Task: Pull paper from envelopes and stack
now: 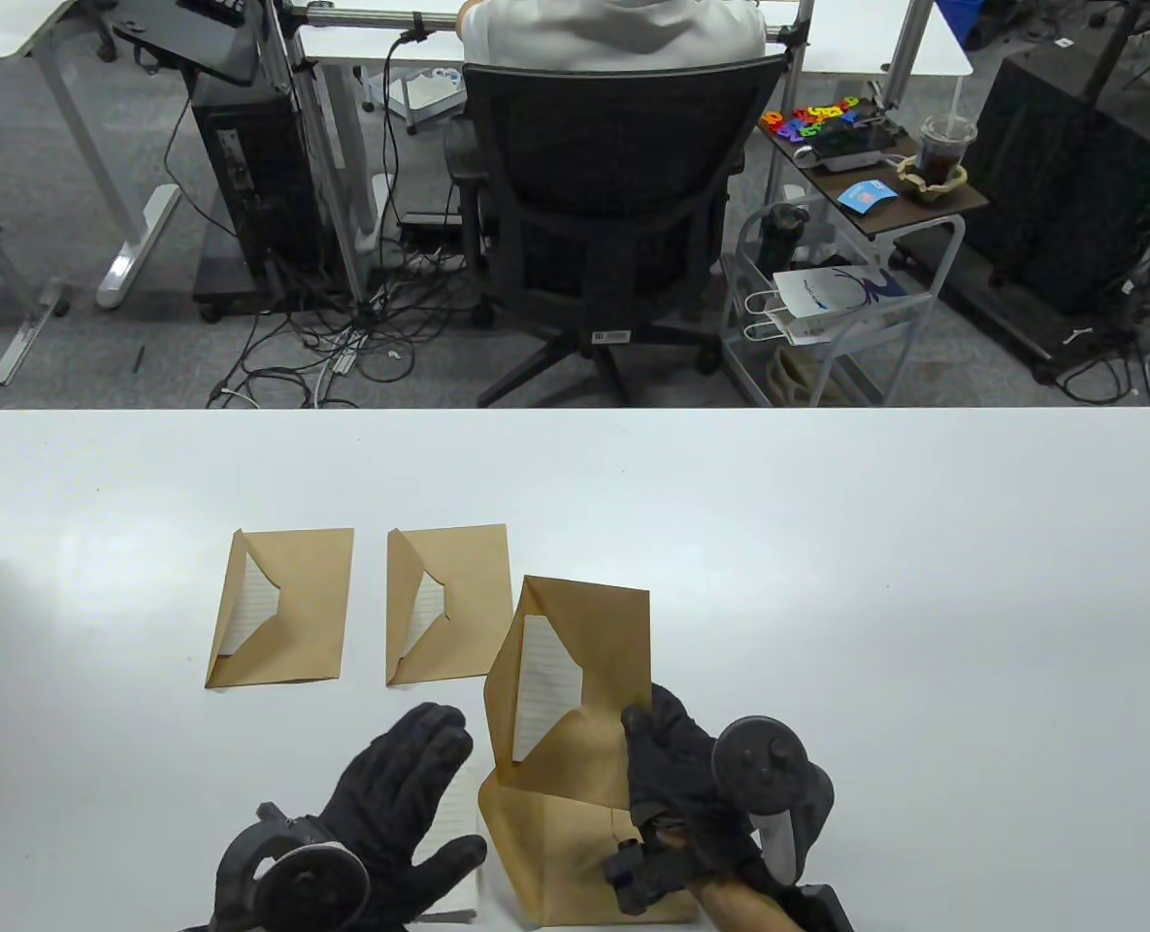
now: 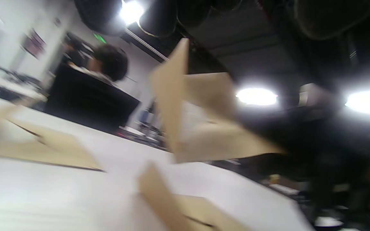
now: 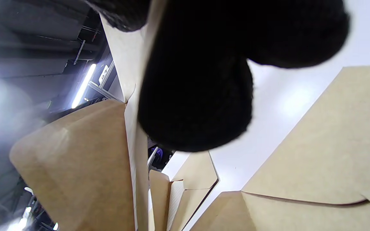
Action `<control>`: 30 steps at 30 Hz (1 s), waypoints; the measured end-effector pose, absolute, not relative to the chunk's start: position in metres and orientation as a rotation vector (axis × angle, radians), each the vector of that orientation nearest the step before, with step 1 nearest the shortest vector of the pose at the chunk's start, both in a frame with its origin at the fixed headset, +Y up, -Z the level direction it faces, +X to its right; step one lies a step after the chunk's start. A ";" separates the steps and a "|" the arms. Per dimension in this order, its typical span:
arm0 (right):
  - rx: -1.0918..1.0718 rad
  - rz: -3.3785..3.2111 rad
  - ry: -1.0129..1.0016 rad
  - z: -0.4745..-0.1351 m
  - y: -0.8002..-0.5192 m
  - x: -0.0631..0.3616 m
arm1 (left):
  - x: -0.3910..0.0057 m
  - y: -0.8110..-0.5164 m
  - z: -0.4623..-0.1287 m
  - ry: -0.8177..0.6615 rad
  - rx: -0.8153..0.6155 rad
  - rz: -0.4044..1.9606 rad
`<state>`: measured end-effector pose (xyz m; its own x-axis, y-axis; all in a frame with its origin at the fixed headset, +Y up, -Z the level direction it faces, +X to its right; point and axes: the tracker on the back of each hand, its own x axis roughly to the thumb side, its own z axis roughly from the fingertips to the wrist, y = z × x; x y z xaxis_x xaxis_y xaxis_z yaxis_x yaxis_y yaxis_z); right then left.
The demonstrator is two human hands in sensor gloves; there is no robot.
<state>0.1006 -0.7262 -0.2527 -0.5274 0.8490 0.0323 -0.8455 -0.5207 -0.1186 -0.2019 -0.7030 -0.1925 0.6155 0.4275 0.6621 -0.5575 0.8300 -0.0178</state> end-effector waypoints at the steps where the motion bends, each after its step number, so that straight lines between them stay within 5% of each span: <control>1: -0.032 2.134 -0.160 -0.252 -0.726 0.099 | -0.200 -0.704 -0.192 -0.727 0.185 0.603; 7: 0.057 2.141 -0.192 -0.244 -0.721 0.088 | -0.200 -0.708 -0.198 -0.726 0.126 0.723; 19: 0.267 1.967 -0.207 -0.227 -0.713 0.077 | -0.232 -0.711 -0.216 -0.434 0.046 1.000; 30: 0.554 2.241 -0.581 -0.192 -0.699 0.046 | -0.247 -0.708 -0.219 -0.316 -0.001 1.083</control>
<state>0.0463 -0.6991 -0.1924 -0.6308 0.5514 0.5460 -0.7472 -0.6214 -0.2356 -0.2468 -0.7079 -0.2190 0.4280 0.8678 0.2524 -0.8675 0.4728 -0.1547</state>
